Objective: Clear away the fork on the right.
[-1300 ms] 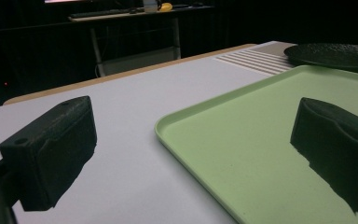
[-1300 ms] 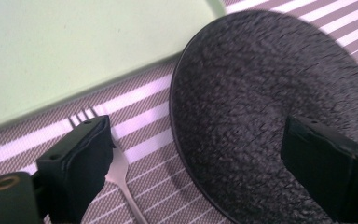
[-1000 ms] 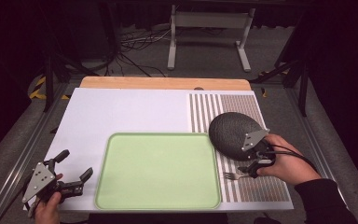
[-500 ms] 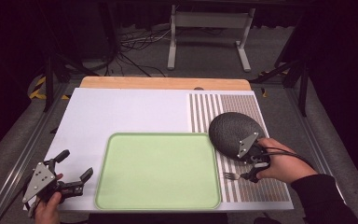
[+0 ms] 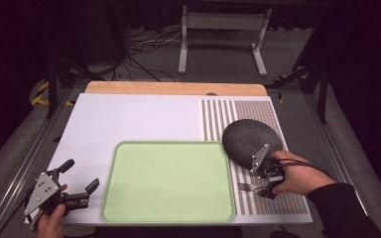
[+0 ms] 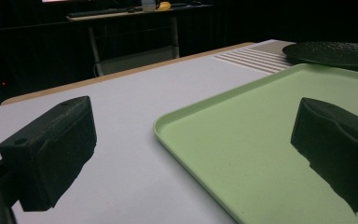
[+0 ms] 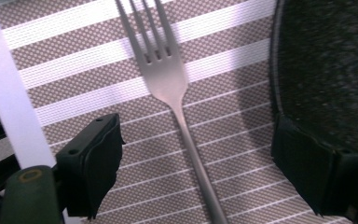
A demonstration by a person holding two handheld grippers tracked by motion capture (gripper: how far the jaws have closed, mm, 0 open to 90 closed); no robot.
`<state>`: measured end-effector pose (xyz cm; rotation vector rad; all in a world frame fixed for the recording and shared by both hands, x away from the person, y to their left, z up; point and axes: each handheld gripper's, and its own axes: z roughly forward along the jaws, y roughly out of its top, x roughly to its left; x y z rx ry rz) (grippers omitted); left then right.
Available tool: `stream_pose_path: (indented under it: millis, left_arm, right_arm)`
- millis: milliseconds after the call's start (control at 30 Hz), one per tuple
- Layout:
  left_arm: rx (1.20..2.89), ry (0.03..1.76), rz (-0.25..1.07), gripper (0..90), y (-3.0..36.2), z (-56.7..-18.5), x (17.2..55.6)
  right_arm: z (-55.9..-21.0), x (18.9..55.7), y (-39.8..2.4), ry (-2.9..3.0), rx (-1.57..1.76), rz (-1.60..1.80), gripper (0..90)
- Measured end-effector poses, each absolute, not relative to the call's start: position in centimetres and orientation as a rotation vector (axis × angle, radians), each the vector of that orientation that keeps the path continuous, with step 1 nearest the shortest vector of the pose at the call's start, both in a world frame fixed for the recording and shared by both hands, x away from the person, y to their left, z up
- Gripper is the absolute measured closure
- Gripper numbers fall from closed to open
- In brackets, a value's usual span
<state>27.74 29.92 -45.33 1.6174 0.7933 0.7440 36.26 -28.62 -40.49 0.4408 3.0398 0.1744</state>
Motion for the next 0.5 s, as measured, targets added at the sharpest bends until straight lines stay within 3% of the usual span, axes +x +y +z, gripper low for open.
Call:
stream_pose_path:
  millis: [267,400,500]
  left_arm:
    - [1.619,0.794,0.742,0.8,29.90,-45.32,27.73]
    - [1.620,0.793,0.742,0.8,29.89,-45.33,27.73]
    - [1.620,0.793,0.742,0.8,29.90,-45.33,27.73]
  right_arm:
    - [-41.04,36.23,-28.36,3.072,0.418,0.136,17.8]
    - [-41.17,36.38,-28.32,3.088,0.412,0.145,28.1]
    - [-41.17,36.52,-28.30,3.095,0.363,0.092,40.8]
